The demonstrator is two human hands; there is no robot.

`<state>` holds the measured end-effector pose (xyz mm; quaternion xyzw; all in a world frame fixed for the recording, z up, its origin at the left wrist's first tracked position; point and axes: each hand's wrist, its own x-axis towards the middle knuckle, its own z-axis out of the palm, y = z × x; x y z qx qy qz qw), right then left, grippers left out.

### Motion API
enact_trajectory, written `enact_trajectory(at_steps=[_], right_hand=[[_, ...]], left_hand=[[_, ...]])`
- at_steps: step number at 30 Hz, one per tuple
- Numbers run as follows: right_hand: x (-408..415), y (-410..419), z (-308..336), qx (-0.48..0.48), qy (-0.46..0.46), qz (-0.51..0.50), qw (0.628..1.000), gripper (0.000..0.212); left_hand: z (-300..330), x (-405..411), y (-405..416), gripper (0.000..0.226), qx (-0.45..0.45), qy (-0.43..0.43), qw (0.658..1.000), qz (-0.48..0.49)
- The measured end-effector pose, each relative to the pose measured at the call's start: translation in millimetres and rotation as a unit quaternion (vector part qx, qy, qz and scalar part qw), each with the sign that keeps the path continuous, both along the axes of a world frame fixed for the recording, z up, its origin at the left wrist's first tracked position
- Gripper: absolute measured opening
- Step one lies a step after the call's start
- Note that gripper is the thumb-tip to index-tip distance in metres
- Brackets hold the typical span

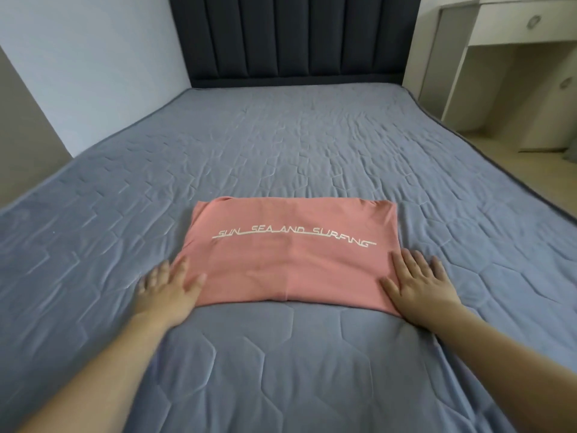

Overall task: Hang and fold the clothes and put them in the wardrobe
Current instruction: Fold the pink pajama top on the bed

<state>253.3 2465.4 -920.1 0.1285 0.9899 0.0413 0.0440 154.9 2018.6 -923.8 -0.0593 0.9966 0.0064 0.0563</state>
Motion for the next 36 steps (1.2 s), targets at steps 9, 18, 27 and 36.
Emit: enact_trajectory(at_steps=[9, 18, 27, 36], right_hand=[[-129, -139, 72, -0.104, 0.017, 0.14, 0.985, 0.065], [-289, -293, 40, -0.137, -0.059, 0.192, 0.97, 0.086], [-323, -314, 73, -0.204, -0.172, 0.137, 0.954, 0.082], [-310, -366, 145, -0.248, -0.096, 0.19, 0.945, 0.047]], left_hand=[[28, -22, -16, 0.037, 0.63, -0.108, 0.738, 0.216], [-7, -46, -39, 0.039, 0.673, -0.144, 0.698, 0.2], [8, -63, -41, 0.041, 0.63, -0.252, 0.719, 0.152], [63, -60, -89, 0.038, 0.647, -0.233, 0.699, 0.197]])
